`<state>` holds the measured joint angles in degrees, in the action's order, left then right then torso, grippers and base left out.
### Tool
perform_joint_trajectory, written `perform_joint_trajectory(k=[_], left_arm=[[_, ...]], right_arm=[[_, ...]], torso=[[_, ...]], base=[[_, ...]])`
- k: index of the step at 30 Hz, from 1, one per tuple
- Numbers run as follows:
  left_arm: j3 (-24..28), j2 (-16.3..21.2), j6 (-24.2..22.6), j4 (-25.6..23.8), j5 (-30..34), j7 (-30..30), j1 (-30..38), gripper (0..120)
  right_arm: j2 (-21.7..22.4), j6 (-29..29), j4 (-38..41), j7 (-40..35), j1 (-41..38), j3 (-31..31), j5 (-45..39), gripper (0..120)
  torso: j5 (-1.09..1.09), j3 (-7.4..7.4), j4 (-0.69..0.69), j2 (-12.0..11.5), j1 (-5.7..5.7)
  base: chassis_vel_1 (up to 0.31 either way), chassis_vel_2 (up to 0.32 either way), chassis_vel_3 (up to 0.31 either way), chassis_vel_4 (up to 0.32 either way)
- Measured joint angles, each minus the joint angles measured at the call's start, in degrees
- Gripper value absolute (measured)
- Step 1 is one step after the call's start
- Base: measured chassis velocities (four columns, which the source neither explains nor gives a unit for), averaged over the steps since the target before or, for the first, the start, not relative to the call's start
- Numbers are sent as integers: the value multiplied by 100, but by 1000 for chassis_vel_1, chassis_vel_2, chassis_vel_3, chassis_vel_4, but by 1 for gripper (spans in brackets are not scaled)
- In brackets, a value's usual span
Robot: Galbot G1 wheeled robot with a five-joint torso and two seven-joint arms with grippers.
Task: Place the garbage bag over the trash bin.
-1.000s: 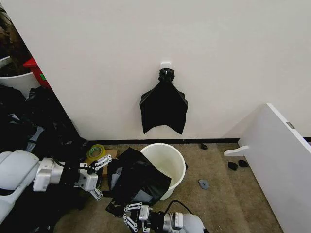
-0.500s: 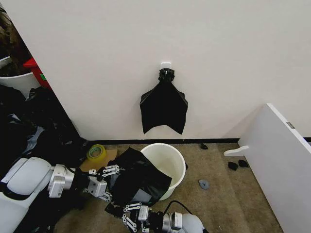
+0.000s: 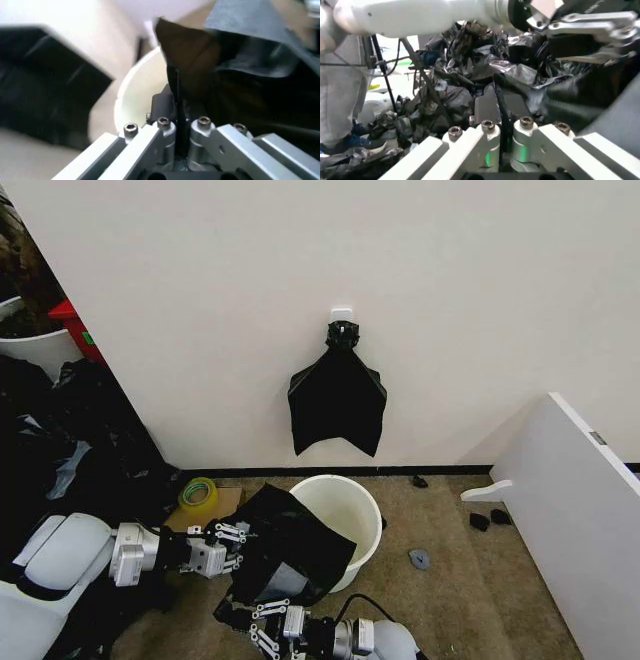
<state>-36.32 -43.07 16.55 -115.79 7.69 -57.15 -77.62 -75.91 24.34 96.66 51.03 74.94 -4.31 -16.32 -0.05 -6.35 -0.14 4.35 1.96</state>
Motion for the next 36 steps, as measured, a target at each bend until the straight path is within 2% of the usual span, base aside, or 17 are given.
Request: perform_joint_trajectory(k=[3, 5, 6, 9, 10, 12, 14, 17, 18, 20, 21, 22, 23, 24, 26, 30, 36], left_arm=[[9, -49, -263, 48, 302, 372, -74, 0], [60, -121, -494, 95, 681, 825, -160, 0], [60, -121, -494, 95, 681, 825, -160, 0], [282, -262, -836, 93, 1338, 1715, -230, 0], [282, -262, -836, 93, 1338, 1715, -230, 0], [453, -361, -1016, 47, 1722, 2336, -237, 0], [503, -398, -1063, 25, 1850, 2536, -237, 0], [635, -547, -1180, -98, 2332, 3141, -229, 0], [635, -547, -1180, -98, 2332, 3141, -229, 0], [644, -630, -1219, -183, 2525, 3344, -215, 0], [638, -680, -1242, -231, 2654, 3422, -212, 0], [621, -735, -1259, -284, 2770, 3473, -212, 0], [607, -772, -1267, -313, 2835, 3497, -214, 0], [607, -772, -1267, -313, 2835, 3497, -214, 0], [573, -873, -1274, -385, 2931, 3518, -239, 0], [525, -976, -1274, -440, 2943, 3528, -259, 0], [382, -1062, -1273, -465, 3064, 3583, -220, 0]], right_arm=[[21, 12, 45, -54, 5, -27, -217, 0], [64, 1, 129, -144, 18, -39, -473, 11], [64, 1, 129, -144, 18, -39, -473, 11], [116, 20, 227, -135, 38, 27, -670, 26], [116, 20, 227, -135, 38, 27, -670, 26], [150, 27, 292, -136, 72, 31, -814, 36], [160, 32, 320, -153, 87, 32, -871, 39], [205, 93, 515, -802, 182, -23, -1133, 54], [205, 93, 515, -802, 182, -23, -1133, 54], [232, 124, 672, -1718, 234, -184, -1324, 63], [240, 129, 812, -2349, 252, -301, -1529, 69], [242, 101, 956, -2921, 263, -431, -1773, 75], [242, 69, 1035, -3161, 273, -480, -1913, 78], [242, 69, 1035, -3161, 273, -480, -1913, 78], [212, -45, 1245, -3559, 312, -654, -2388, 89], [159, -99, 1380, -3660, 348, -788, -2611, 98], [133, -258, 1501, -4047, 342, -937, -2626, 100]], torso=[[1, 0, 0, 0, 0], [1, 0, 0, 0, 0], [1, 0, 0, 0, 0], [2, 0, 0, 0, 0], [2, 0, 0, 0, 0], [1, 0, 0, 0, 0], [1, 0, 0, 0, 0], [1, 0, 0, 0, 0], [1, 0, 0, 0, 0], [-2, 0, 3, 0, 0], [-6, 0, 1, 0, 0], [-8, 0, 5, 0, 0], [-8, 0, 5, 0, 0], [-8, 0, 5, 0, 0], [-9, 0, 3, 0, 0], [-8, 0, 2, 0, -1], [-3, 0, -1, 0, -1]], base=[[0, 0, 0, 0], [0, 0, 0, 0], [0, 0, 0, 0], [0, 0, 0, 0], [0, 0, 0, 0], [0, 0, 0, 0], [0, 0, 0, 0], [0, 0, 0, 0], [0, 0, 0, 0], [0, 0, 0, 0], [0, 0, 0, 0], [0, 0, 0, 0], [0, 0, 0, 0], [0, 0, 0, 0], [0, 0, 0, 0], [0, 0, 0, 0], [0, 0, 0, 0]])
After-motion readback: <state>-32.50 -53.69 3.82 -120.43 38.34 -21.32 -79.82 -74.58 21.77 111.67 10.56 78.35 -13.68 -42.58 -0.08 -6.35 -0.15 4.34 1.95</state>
